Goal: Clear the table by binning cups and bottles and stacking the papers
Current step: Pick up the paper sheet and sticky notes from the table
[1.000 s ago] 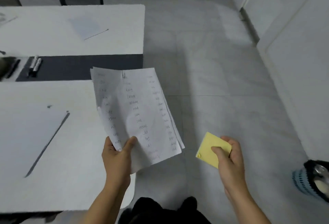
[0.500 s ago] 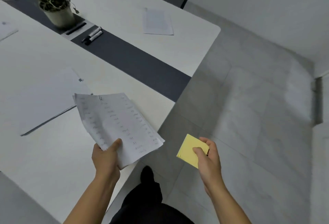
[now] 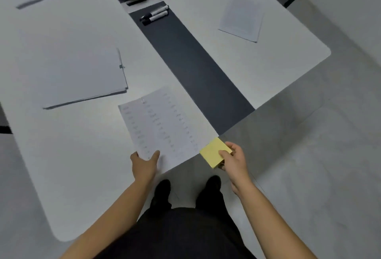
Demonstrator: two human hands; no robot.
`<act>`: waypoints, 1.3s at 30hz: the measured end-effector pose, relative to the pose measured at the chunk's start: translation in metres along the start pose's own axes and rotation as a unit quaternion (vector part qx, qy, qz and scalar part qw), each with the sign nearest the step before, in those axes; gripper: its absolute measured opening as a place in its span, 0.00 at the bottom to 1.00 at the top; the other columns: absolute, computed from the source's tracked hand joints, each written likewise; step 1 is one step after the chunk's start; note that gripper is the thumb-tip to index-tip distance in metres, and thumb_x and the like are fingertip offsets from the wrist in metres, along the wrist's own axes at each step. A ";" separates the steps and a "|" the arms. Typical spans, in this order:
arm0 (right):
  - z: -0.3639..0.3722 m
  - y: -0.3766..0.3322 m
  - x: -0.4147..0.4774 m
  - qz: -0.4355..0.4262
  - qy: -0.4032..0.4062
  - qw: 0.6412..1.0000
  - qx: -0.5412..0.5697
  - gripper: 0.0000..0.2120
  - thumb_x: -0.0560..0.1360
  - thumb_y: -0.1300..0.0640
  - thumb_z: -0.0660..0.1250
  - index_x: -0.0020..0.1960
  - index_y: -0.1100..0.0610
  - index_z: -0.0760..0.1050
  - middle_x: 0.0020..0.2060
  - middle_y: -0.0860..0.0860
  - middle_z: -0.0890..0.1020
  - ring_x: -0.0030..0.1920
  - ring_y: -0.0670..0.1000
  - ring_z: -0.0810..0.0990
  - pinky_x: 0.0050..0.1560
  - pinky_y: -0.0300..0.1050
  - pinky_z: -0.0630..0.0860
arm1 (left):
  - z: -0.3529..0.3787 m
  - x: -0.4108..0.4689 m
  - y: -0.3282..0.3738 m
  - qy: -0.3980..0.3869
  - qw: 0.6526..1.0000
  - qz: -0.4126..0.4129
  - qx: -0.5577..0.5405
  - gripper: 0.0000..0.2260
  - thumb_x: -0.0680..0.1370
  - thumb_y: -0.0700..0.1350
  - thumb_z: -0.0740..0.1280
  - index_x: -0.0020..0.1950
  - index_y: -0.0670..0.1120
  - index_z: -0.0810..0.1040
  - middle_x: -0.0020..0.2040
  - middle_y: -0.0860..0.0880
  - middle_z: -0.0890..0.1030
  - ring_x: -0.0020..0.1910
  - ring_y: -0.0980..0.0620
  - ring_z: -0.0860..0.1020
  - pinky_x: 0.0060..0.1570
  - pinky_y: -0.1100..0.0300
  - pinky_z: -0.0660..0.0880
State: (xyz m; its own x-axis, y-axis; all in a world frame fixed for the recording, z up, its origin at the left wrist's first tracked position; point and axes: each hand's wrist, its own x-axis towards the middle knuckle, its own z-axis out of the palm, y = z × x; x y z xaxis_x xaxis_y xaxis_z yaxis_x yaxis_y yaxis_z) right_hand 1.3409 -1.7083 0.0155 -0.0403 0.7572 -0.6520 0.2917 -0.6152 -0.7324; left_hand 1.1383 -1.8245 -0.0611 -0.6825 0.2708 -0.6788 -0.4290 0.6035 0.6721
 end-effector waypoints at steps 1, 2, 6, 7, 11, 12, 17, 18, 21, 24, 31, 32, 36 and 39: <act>-0.001 -0.001 0.012 0.004 -0.015 1.000 -0.015 0.13 0.80 0.62 0.62 0.62 0.51 0.70 0.53 0.53 0.79 0.46 0.49 0.80 0.39 0.42 0.76 | 0.001 -0.002 -0.007 0.012 1.000 0.011 0.025 0.35 0.74 0.49 0.73 0.75 0.44 0.59 0.69 0.46 0.72 0.61 0.46 0.74 0.62 0.52 0.72; 0.000 -0.005 0.024 0.003 -0.030 0.999 -0.031 0.13 0.79 0.62 0.63 0.62 0.51 0.70 0.54 0.54 0.79 0.47 0.49 0.80 0.39 0.41 0.76 | 0.001 -0.005 -0.011 0.023 0.997 0.030 0.061 0.37 0.75 0.47 0.72 0.78 0.45 0.55 0.72 0.44 0.68 0.65 0.44 0.72 0.64 0.50 0.71; 0.011 -0.022 0.071 -0.030 -0.075 0.995 -0.056 0.13 0.79 0.62 0.64 0.61 0.50 0.70 0.57 0.51 0.78 0.49 0.49 0.80 0.46 0.46 0.80 | 0.003 -0.003 -0.013 0.024 0.953 0.109 0.282 0.34 0.79 0.43 0.65 0.80 0.52 0.52 0.74 0.41 0.58 0.56 0.43 0.75 0.50 0.53 0.74; 0.014 -0.023 0.081 -0.037 -0.079 0.994 -0.064 0.13 0.79 0.62 0.64 0.61 0.50 0.69 0.58 0.51 0.78 0.51 0.50 0.80 0.50 0.48 0.80 | 0.004 -0.003 -0.016 0.020 0.938 0.117 0.325 0.31 0.80 0.43 0.63 0.80 0.53 0.54 0.76 0.41 0.54 0.60 0.41 0.74 0.51 0.53 0.75; 0.020 -0.010 0.112 -0.095 -0.096 0.963 -0.233 0.18 0.78 0.64 0.63 0.65 0.51 0.68 0.62 0.53 0.74 0.52 0.54 0.78 0.48 0.43 0.75 | 0.001 -0.005 -0.034 0.015 0.908 0.093 0.408 0.27 0.82 0.48 0.58 0.80 0.53 0.55 0.80 0.43 0.45 0.69 0.42 0.71 0.57 0.51 0.74; 0.019 -0.004 0.115 -0.116 -0.101 0.941 -0.302 0.21 0.77 0.65 0.63 0.67 0.51 0.68 0.63 0.54 0.72 0.52 0.53 0.76 0.50 0.43 0.73 | -0.001 -0.005 -0.037 0.014 0.898 0.094 0.430 0.27 0.82 0.50 0.57 0.80 0.53 0.54 0.80 0.43 0.45 0.66 0.42 0.73 0.55 0.51 0.75; 0.014 0.014 0.115 -0.182 -0.118 0.838 -0.501 0.29 0.78 0.57 0.63 0.78 0.55 0.60 0.76 0.57 0.56 0.73 0.58 0.61 0.70 0.52 0.66 | -0.006 -0.004 -0.043 0.000 0.868 0.119 0.483 0.27 0.82 0.51 0.56 0.80 0.51 0.52 0.80 0.42 0.46 0.57 0.41 0.77 0.47 0.53 0.77; 0.015 0.015 0.112 -0.178 -0.126 0.820 -0.530 0.31 0.79 0.57 0.62 0.79 0.55 0.56 0.78 0.57 0.51 0.76 0.58 0.56 0.72 0.53 0.63 | -0.008 -0.004 -0.043 -0.003 0.865 0.122 0.487 0.27 0.82 0.51 0.56 0.80 0.50 0.52 0.80 0.42 0.46 0.57 0.41 0.78 0.47 0.53 0.77; 0.018 0.018 0.100 -0.169 -0.138 0.779 -0.588 0.34 0.80 0.56 0.60 0.81 0.53 0.47 0.79 0.58 0.43 0.79 0.60 0.46 0.75 0.56 0.57 | -0.015 -0.003 -0.045 -0.018 0.858 0.122 0.499 0.27 0.82 0.51 0.56 0.80 0.49 0.50 0.80 0.42 0.43 0.59 0.42 0.77 0.47 0.54 0.77; 0.024 0.021 0.089 -0.168 -0.133 0.774 -0.595 0.34 0.80 0.54 0.60 0.81 0.54 0.46 0.79 0.59 0.43 0.79 0.60 0.45 0.75 0.57 0.56 | -0.023 -0.001 -0.049 -0.020 0.854 0.133 0.503 0.27 0.82 0.52 0.56 0.79 0.50 0.51 0.80 0.42 0.44 0.57 0.43 0.78 0.46 0.54 0.78; 0.046 0.036 0.071 -0.202 -0.135 0.747 -0.619 0.33 0.80 0.48 0.58 0.81 0.53 0.49 0.78 0.61 0.51 0.78 0.60 0.50 0.75 0.56 0.57 | -0.047 0.002 -0.058 -0.001 0.843 0.142 0.519 0.28 0.80 0.55 0.57 0.77 0.50 0.53 0.78 0.41 0.49 0.58 0.42 0.75 0.45 0.52 0.77; 0.051 0.038 0.069 -0.214 -0.137 0.740 -0.623 0.33 0.80 0.47 0.58 0.80 0.53 0.50 0.77 0.61 0.53 0.78 0.59 0.51 0.74 0.55 0.59 | -0.053 0.002 -0.059 0.004 0.845 0.138 0.516 0.28 0.80 0.55 0.56 0.77 0.51 0.53 0.78 0.41 0.49 0.59 0.41 0.74 0.46 0.51 0.77; 0.076 0.046 0.057 -0.251 -0.162 0.720 -0.626 0.31 0.80 0.45 0.58 0.80 0.53 0.55 0.74 0.59 0.59 0.75 0.57 0.57 0.72 0.53 0.62 | -0.086 0.000 -0.067 0.035 0.855 0.106 0.507 0.29 0.79 0.57 0.56 0.78 0.52 0.52 0.79 0.42 0.49 0.62 0.40 0.72 0.51 0.49 0.76; 0.100 0.052 0.043 -0.290 -0.188 0.697 -0.629 0.29 0.80 0.45 0.58 0.78 0.51 0.60 0.70 0.58 0.65 0.72 0.57 0.62 0.68 0.51 0.65 | -0.116 -0.002 -0.078 0.073 0.856 0.060 0.508 0.30 0.78 0.56 0.58 0.78 0.52 0.54 0.78 0.40 0.51 0.66 0.38 0.67 0.57 0.46 0.73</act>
State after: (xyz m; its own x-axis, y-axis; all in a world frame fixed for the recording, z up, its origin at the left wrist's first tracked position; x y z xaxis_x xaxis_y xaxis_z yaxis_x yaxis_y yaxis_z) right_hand 1.2588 -1.7298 -0.0707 -0.6779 0.5421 -0.4966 0.7197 0.6272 -0.2977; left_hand 1.1045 -1.9587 -0.0781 -0.7836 0.3254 -0.5292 0.3358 0.9386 0.0799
